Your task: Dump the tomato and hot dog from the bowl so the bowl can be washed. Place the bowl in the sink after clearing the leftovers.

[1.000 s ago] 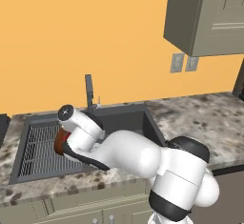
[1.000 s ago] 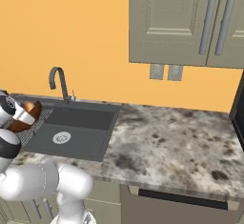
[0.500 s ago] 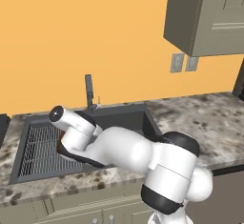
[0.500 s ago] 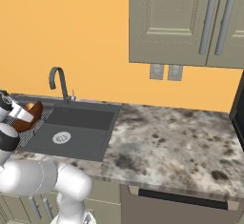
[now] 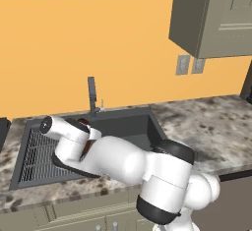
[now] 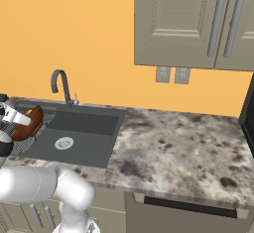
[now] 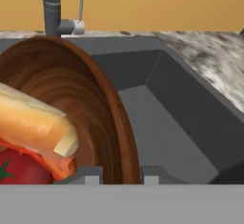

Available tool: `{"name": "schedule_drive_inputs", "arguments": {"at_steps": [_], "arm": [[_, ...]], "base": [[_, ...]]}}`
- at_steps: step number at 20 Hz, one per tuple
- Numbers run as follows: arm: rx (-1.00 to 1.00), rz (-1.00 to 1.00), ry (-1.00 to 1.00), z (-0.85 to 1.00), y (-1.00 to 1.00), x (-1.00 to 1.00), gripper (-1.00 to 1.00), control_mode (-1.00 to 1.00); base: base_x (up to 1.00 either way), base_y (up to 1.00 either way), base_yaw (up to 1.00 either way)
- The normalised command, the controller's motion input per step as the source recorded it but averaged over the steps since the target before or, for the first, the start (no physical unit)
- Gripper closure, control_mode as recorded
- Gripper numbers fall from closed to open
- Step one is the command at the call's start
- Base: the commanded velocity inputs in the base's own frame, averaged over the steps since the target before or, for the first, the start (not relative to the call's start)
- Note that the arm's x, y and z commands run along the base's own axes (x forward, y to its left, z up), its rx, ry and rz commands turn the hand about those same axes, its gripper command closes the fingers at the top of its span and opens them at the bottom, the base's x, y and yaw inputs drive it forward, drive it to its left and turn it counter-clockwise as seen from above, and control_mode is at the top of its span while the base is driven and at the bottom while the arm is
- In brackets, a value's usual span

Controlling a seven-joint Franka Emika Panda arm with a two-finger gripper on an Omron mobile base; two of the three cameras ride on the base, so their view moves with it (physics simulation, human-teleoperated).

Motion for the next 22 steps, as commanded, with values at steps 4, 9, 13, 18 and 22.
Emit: {"name": "schedule_drive_inputs", "arguments": {"at_steps": [4, 9, 13, 18, 22], "arm": [[-0.19, 0.01, 0.0, -0.03, 0.14, 0.0, 1.0, -1.0], [-0.09, 0.0, 0.0, 0.0, 0.02, 0.0, 1.0, -1.0], [-0.15, 0.0, 0.0, -0.12, 0.02, 0.0, 1.0, -1.0], [-0.15, 0.01, 0.0, -0.12, 0.0, -0.06, 1.0, -1.0], [-0.18, 0.0, 0.0, -0.01, 0.16, 0.0, 1.0, -1.0]], "base": [[0.0, 0.0, 0.0], [0.0, 0.0, 0.0], [0.0, 0.0, 0.0], [0.0, 0.0, 0.0], [0.0, 0.0, 0.0]]}}
